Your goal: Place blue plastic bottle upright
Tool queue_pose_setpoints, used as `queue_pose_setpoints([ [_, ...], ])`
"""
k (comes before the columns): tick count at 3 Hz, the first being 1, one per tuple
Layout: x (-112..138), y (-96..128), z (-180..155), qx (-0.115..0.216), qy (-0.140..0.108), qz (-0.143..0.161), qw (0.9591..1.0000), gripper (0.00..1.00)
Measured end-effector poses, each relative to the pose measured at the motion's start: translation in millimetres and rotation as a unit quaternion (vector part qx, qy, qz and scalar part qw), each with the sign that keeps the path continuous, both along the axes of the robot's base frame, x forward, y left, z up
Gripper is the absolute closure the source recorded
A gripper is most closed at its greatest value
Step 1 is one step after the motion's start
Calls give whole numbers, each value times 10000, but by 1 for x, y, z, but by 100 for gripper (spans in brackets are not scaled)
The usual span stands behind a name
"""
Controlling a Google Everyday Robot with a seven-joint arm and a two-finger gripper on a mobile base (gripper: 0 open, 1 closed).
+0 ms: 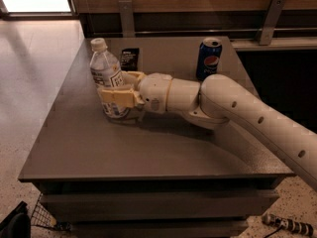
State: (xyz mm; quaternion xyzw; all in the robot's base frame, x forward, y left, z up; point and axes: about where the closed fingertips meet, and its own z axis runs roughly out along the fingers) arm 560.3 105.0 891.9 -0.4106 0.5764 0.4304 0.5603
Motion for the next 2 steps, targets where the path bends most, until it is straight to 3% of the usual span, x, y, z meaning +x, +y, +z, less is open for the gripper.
queue_pose_setpoints([
  [2,-2,6,2,-21,-9,56,10000,39],
])
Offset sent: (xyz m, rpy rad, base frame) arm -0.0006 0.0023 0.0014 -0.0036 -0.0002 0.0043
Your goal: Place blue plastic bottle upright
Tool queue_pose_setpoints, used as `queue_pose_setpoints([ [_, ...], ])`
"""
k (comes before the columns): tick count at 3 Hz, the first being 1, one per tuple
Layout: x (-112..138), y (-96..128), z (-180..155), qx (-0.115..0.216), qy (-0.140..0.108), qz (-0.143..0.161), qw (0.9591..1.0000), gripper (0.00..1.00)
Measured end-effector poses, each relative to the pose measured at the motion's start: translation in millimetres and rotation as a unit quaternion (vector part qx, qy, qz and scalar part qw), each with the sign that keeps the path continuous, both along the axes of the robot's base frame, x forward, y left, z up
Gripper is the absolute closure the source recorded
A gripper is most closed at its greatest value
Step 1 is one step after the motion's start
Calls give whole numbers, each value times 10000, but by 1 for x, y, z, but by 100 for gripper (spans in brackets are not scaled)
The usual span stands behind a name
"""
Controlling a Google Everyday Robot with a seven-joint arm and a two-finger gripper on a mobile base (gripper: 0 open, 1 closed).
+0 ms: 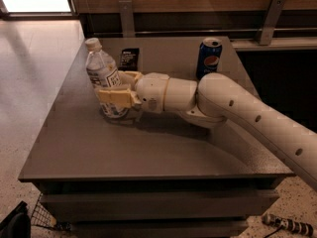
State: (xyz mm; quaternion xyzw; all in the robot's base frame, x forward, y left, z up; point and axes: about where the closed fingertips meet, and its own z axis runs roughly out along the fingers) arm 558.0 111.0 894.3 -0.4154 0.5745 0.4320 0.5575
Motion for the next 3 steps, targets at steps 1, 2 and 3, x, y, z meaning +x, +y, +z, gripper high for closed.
queue_pose_setpoints([
  [1,-1,2,0,-1,-4,16,10000,17],
  [2,-2,4,1,-2,-8,35,10000,0],
  [3,-2,4,1,-2,-8,36,10000,0],
])
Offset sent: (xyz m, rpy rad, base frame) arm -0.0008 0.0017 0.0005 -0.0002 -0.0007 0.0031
